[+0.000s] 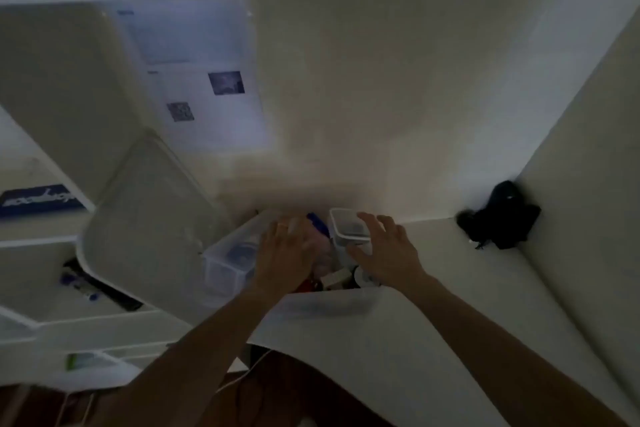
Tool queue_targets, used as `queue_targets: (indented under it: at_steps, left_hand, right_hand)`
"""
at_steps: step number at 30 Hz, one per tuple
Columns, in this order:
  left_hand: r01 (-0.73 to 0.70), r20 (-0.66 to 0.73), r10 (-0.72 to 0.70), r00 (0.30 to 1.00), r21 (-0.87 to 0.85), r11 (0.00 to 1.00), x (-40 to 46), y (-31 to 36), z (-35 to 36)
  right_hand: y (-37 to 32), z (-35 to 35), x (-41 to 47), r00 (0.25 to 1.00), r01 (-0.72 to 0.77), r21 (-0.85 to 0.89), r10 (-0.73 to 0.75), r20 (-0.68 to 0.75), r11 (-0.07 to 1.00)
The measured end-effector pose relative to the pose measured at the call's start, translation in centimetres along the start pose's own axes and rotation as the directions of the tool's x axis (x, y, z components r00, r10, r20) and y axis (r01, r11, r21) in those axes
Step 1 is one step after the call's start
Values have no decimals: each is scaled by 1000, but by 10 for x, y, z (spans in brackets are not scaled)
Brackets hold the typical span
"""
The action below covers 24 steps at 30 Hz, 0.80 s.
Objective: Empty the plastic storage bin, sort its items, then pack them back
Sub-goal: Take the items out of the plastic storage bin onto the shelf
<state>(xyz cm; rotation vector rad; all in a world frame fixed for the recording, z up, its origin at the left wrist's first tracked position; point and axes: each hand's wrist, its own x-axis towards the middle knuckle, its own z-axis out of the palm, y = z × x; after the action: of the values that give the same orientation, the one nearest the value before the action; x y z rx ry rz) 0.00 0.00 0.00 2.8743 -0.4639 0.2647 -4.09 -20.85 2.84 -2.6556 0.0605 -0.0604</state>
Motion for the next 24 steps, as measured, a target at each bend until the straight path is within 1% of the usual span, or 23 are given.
queue_targets:
  at_steps: [1,2,5,7,8,10,13,14,16,18,19,21,22,24]
  left_hand:
    - [-13,41,14,999,-18,1000,2,0,5]
    - [-11,63,12,998,-24,1000,3,0,12]
    - [-55,199,57,978,-18,998,-7,-5,41]
    - [5,233,5,972,-42,999,-14,-12,56]
    - [47,262,-36,964,-36,998,-16,-18,62]
    - [82,300,-63,952,-53,995,-13,-24,71]
    - [122,336,-80,938,-105,987,-9,-27,76]
    - [140,345,-92,934,-117,983,-8,-28,76]
    - [145,352,-104,930,-93,985,-8,-29,80]
    - [96,334,-60,941,-90,991,-9,-30,88]
    - [96,316,-58,947,-105,990,-8,-30,90]
    - [148,273,-103,957,-151,977,-6,-28,91]
    - [152,298,-101,949,-151,977,-6,-29,90]
    - [58,333,-1,943,-159,986,-10,-31,96]
  right_hand:
    - [4,8,5,1000,-8,-17,8,-3,1000]
    - [7,16,7,999,-38,-40,38,-18,998]
    - [29,56,5,992,-128,-75,126,-29,989]
    - [39,83,-2,990,-140,-153,135,-45,978]
    - [41,91,-5,990,-131,-184,120,-69,974]
    - [47,106,-8,989,-112,-221,86,-123,969]
    - [55,119,-9,969,-108,-237,49,-240,966]
    - [54,120,-8,964,-119,-225,58,-261,967]
    - [52,121,-7,957,-131,-189,74,-282,973]
    - [50,121,-5,947,-146,-153,93,-307,977]
    - [49,119,-4,944,-156,-139,106,-314,978]
    - [44,113,5,939,-189,-151,133,-318,970]
    - [41,109,13,938,-202,-179,138,-317,963]
    - [36,105,31,946,-197,-255,115,-304,947]
